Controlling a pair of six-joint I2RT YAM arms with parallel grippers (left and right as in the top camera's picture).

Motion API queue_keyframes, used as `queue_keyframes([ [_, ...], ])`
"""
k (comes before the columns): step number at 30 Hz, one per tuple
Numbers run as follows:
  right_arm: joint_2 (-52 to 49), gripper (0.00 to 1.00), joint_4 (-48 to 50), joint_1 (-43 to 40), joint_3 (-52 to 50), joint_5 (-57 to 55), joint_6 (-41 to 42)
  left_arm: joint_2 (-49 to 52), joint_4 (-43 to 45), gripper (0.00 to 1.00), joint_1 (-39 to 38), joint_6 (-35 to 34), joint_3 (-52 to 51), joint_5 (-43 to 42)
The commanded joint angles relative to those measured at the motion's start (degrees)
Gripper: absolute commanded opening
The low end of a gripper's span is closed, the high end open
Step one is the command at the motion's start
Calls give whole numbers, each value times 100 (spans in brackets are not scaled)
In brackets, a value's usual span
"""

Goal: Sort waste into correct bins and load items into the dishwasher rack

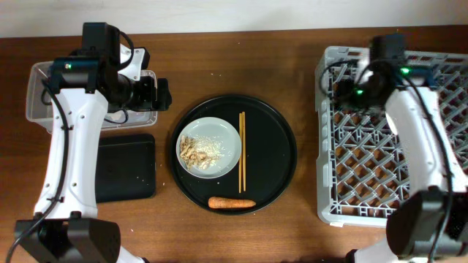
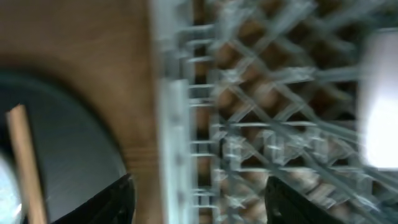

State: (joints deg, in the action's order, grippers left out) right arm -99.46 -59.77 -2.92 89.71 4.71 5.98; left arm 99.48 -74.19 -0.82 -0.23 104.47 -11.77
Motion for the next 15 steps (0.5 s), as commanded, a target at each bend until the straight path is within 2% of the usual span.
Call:
queue_keyframes([
  [1,-514,63,732,402,-68,490,-170,-61,0,99,13,-17,15,-44],
  [5,-1246,56,1606,619,-68,-221,70,-61,-2,99,13,-17,15,-44],
  [6,-1360,53,1690,619,-68,-243,70,-61,-2,99,13,-17,15,-44],
  [11,-1440,53,1731,629,-68,-181,66,-61,0,99,15,-17,15,-44],
  [13,-1438,53,1556,629,-68,420,-107,-61,-2,99,15,-17,15,-44],
  [15,-1438,53,1412,629,-68,1523,-831,-61,2,99,15,-17,15,-44],
])
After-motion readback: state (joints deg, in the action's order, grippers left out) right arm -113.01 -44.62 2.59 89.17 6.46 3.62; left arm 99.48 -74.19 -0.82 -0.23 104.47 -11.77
